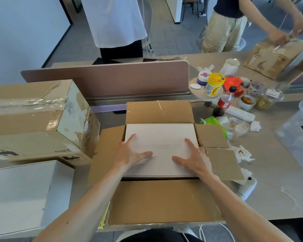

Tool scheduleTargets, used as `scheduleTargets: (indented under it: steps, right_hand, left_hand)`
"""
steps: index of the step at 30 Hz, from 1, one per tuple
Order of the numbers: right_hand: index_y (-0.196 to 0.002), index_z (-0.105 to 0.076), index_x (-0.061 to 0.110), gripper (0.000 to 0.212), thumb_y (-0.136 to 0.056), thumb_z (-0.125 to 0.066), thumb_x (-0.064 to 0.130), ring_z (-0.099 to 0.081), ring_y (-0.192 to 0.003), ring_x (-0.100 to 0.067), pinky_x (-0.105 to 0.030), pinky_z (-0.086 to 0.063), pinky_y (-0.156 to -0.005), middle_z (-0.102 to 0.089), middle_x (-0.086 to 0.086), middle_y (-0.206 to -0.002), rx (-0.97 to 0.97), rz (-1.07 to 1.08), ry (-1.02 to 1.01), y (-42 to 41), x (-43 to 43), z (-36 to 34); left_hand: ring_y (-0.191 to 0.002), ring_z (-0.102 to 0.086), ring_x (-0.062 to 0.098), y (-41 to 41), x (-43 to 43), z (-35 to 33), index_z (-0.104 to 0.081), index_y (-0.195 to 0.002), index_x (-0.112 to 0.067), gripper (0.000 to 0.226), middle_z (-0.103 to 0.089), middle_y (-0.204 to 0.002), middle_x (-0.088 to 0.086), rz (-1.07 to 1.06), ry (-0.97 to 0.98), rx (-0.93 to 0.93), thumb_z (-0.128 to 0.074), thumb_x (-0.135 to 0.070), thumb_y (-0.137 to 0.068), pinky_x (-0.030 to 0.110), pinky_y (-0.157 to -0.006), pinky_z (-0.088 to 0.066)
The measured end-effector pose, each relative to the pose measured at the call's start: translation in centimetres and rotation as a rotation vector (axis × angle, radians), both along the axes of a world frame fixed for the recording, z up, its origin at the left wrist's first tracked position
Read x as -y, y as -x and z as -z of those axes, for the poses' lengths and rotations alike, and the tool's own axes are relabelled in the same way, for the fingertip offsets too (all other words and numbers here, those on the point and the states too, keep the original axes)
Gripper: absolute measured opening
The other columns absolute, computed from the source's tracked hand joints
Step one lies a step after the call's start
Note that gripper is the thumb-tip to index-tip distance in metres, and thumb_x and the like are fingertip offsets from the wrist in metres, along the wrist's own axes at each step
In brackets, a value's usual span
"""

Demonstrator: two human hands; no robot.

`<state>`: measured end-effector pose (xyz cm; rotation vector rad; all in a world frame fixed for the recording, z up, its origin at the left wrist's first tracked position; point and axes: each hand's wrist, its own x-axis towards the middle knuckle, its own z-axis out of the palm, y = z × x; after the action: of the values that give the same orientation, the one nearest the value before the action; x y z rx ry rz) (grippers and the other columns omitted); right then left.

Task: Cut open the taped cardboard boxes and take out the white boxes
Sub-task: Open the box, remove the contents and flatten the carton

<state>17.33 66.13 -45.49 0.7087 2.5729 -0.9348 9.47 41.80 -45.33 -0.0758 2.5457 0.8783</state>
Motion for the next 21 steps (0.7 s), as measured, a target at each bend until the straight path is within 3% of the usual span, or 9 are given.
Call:
scheduleTargets:
  steps: [6, 12, 18, 21]
  right_hand:
    - [-0.151, -0.016, 0.045, 0.095, -0.072, -0.055, 0.08, -0.047, -0.123, -0.039, -0.044, -0.041, -0.1, -0.037, -0.013, -0.139, -0.006, -0.033, -0.167, 0.1, 0.3, -4.1]
    - [-0.149, -0.02, 0.047, 0.087, -0.075, -0.053, 0.079, -0.046, -0.126, -0.037, -0.045, -0.039, -0.103, -0.042, -0.013, -0.14, -0.103, -0.013, -0.186, 0.0, -1.1, -5.9]
    - [-0.153, -0.017, 0.044, 0.089, -0.079, -0.06, 0.07, -0.042, -0.131, -0.038, -0.044, -0.035, -0.107, -0.035, -0.015, -0.146, -0.078, -0.021, -0.064, 0.4, -1.4, -5.9]
    - [-0.151, -0.03, 0.04, 0.083, -0.079, -0.064, 0.065, -0.042, -0.133, -0.031, -0.043, -0.035, -0.108, -0.043, -0.01, -0.146, -0.141, 0.046, -0.023, 0.5, -1.8, -6.0]
  left_hand:
    - [-0.135, -0.043, 0.034, -0.1, -1.5, -3.5, -0.013, -0.155, -0.041, 0.112, -0.034, -0.153, 0.012, 0.093, 0.21, -0.007, -0.052, -0.093, -0.064, 0.042, -0.102, -0.043]
    - [-0.127, -0.051, 0.036, -0.5, -2.6, -6.3, -0.011, -0.154, -0.045, 0.109, -0.029, -0.153, 0.015, 0.11, 0.251, -0.076, -0.048, -0.095, -0.064, 0.039, -0.09, -0.047]
    - [-0.129, -0.049, 0.035, 1.3, -2.9, -7.1, -0.014, -0.155, -0.04, 0.111, -0.033, -0.153, 0.012, 0.153, 0.28, -0.107, -0.055, -0.09, -0.065, 0.04, -0.096, -0.046]
    - [-0.136, -0.043, 0.03, 2.3, -2.3, -7.5, -0.021, -0.155, -0.035, 0.116, -0.038, -0.155, 0.005, 0.148, 0.236, -0.101, -0.056, -0.093, -0.06, 0.041, -0.103, -0.044]
